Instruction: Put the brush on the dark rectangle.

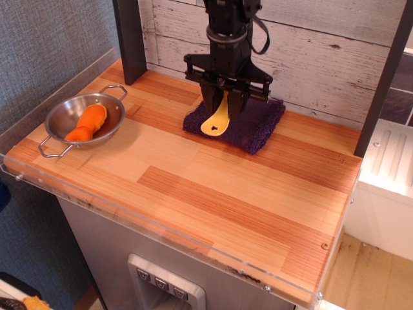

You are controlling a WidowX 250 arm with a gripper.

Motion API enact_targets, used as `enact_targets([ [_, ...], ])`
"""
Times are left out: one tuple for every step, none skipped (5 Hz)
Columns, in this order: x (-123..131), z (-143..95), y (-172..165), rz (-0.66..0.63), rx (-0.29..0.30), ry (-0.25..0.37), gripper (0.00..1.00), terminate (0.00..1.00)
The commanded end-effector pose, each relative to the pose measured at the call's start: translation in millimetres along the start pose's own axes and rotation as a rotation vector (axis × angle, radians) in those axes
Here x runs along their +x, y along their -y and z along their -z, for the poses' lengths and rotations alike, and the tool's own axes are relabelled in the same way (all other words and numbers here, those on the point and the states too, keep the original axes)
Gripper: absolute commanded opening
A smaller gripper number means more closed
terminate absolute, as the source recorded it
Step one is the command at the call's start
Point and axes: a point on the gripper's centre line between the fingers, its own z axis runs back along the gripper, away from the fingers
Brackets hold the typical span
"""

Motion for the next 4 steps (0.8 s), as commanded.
enact_targets([
  [22.7,-10.5,-4.5,-0.023,0.013,0.058,0.0,0.0],
  [29.7,-12.4,-9.3,-0.037,0.014,0.066,0.0,0.0],
  [32.2,-10.1,-11.8,-0.038,0.019,0.062,0.0,0.0],
  [31.0,-2.4,-15.9,-0.036,0.027,0.03,1.0,0.0],
])
